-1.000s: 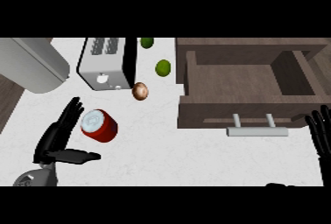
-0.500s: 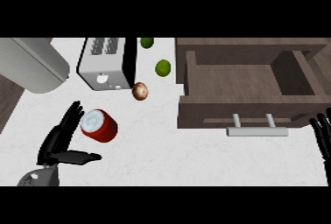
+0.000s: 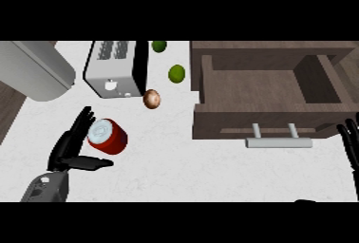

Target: Pick up the can, place it into the drawer and close the drawer

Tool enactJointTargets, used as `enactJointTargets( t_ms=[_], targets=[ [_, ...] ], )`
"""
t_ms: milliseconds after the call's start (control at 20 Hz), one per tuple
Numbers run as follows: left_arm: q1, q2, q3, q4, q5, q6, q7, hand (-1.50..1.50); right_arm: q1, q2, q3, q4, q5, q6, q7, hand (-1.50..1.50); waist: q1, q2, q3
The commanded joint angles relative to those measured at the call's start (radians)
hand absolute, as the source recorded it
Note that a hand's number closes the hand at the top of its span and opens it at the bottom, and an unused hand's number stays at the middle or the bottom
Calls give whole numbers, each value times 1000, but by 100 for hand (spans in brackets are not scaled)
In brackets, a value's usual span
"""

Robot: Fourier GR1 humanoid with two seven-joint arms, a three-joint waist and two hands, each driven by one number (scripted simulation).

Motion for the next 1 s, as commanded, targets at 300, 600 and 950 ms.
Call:
enactJointTargets(
  t_ms=[300,600,950],
  targets=[
    [-139,7,14,232,-18,33,-106,-150,35,-6,-33,-10,-38,50,-3,-150,-5,1,-1],
    [-106,-44,-24,125,-5,57,-33,-150,-32,-25,-74,-56,-86,19,104,-150,1,0,0],
    [-154,-48,-42,165,-20,69,-39,-150,37,3,-41,-139,-80,37,123,-150,-2,0,0]
  ],
)
